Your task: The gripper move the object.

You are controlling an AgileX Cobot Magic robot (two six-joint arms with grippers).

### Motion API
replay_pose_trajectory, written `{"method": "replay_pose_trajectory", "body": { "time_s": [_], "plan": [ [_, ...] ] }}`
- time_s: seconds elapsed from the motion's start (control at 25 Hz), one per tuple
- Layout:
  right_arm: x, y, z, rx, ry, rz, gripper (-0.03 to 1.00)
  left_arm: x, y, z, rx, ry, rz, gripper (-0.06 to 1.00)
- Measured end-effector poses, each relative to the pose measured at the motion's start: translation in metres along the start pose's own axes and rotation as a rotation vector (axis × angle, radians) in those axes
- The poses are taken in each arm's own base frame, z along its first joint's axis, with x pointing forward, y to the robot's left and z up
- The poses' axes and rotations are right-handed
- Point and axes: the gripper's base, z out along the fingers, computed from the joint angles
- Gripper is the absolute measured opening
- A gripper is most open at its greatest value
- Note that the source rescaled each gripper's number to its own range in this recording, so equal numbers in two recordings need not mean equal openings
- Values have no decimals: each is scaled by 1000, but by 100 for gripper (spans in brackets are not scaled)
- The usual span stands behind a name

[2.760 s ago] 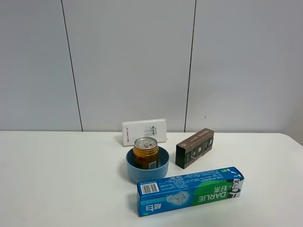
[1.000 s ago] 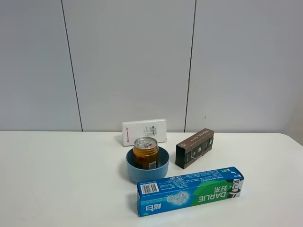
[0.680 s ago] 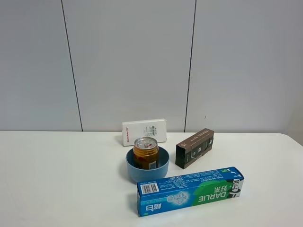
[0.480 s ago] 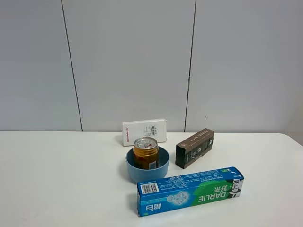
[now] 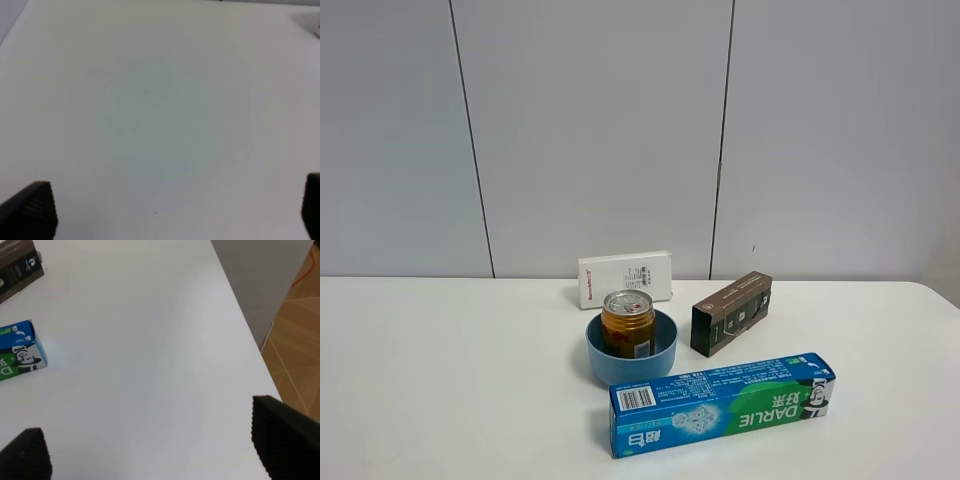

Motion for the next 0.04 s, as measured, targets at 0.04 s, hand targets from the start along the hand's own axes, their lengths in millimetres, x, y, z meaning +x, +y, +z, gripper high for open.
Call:
{"method": "replay_pose_trajectory", "body": {
  "time_s": [0.04],
  "plan": [
    [0, 0, 0, 0, 0, 0, 73, 0, 0, 0, 0, 0, 0, 100]
  ]
}}
